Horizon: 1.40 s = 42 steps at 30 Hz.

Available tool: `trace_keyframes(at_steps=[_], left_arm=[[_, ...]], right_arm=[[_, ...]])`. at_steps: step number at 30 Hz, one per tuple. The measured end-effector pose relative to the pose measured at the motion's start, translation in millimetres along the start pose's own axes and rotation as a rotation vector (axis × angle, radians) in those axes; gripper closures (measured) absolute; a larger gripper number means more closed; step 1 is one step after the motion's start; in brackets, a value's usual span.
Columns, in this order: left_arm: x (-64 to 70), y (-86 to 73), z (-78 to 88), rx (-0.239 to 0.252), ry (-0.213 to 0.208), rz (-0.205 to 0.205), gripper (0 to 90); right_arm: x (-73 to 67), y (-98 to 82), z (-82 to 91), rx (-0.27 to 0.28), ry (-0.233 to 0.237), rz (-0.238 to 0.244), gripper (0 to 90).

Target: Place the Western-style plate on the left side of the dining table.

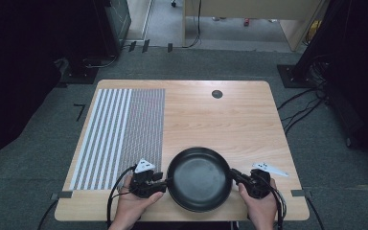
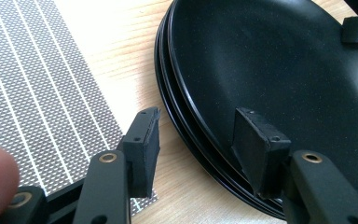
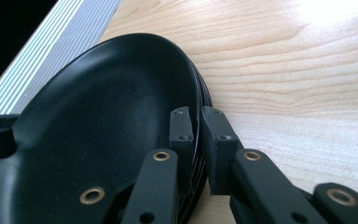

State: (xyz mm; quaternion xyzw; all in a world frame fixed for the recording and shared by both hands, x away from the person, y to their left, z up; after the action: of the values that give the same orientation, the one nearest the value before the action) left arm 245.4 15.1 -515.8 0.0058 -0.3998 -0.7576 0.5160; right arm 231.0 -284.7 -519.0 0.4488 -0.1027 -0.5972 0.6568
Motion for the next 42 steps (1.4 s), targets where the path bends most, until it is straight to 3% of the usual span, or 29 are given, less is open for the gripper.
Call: trace_keyframes(at_steps=[7,11,23,35,42], left_arm=[[1.9,-2.9,-4.7,-0.021,-0.034,-0.002,50.9],[2.6,-4.2,-6.2,-0.021,-0.047,-0.016,53.4],[4.2,-3.1,-3.2,0.008,-0.036,-0.028,56.5],[2.1,-2.5,-1.8,0.002,-0.057,0.001,56.5],[-0.2,-0.3,3.1,0.007,-0.030,-0.003,59.0]], right_arm=[[2.4,-0.8,0.2,0.006,0.032,-0.041,85.1],[0.7,-1.9,-1.5,0.008,0.055,-0.041,85.3],[-1.9,-3.2,-3.5,0.030,0.035,-0.065,85.9],[-0.4,-5.8,-7.0,0.044,0.096,-0.118,86.4],[-2.7,-7.3,-9.1,0.033,0.124,-0.120,86.2]])
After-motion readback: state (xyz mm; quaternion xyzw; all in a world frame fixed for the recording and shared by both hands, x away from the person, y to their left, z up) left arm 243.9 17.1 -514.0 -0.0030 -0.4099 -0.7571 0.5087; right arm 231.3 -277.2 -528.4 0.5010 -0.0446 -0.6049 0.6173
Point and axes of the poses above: each handheld gripper's, and its own axes: z roughly backward along the jaws, y roughly out of its top, x roughly to its right, the point moved 5 cm from there along -z, roughly forward along the jaws, and after that the axes turned 6 degrees about z, right-handed, at the moved point
